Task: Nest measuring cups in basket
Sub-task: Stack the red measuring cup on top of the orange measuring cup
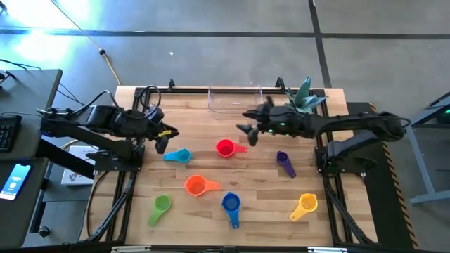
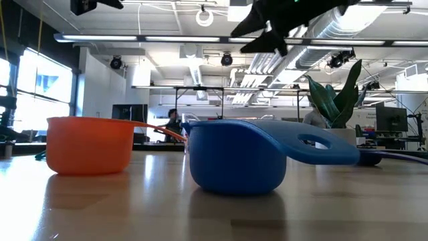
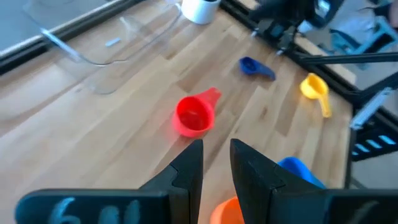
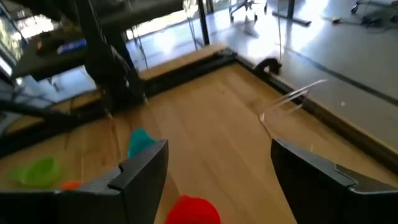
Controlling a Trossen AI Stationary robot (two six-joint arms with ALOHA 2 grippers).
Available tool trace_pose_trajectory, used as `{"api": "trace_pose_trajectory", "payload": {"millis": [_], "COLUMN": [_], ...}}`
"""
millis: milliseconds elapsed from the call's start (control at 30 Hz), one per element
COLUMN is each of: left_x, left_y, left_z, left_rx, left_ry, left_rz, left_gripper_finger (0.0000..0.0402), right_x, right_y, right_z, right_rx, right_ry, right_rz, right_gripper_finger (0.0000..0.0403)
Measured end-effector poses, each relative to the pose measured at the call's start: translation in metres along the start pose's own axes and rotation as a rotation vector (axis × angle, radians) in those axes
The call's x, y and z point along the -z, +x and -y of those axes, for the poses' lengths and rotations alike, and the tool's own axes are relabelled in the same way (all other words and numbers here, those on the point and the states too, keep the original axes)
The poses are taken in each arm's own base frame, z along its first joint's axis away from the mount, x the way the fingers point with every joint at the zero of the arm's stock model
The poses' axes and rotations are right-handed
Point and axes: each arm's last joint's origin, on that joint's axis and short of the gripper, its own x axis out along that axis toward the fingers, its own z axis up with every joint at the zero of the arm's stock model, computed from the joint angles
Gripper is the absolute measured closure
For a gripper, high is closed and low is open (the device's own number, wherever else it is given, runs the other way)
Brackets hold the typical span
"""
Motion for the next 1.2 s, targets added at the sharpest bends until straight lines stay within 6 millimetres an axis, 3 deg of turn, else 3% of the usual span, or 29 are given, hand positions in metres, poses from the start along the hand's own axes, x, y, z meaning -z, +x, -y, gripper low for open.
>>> {"api": "trace_pose_trajectory", "payload": {"millis": [267, 500, 1200], "left_x": [0.000, 0.000, 0.000], "left_y": [0.000, 0.000, 0.000], "left_z": [-0.002, -0.002, -0.002], "left_rx": [-0.057, -0.057, -0.056], "left_ry": [0.027, 0.032, 0.022], "left_rz": [0.025, 0.025, 0.026], "left_gripper_finger": [0.0332, 0.0332, 0.0332], "right_x": [0.019, 0.040, 0.095], "right_y": [0.058, 0.094, 0.127], "right_z": [-0.004, -0.005, 0.009], "right_rx": [-0.056, -0.078, -0.048], "right_ry": [-0.147, -0.217, -0.171], "right_rz": [-0.200, -0.301, -0.546], "right_gripper_finger": [0.0128, 0.0128, 0.0128]}}
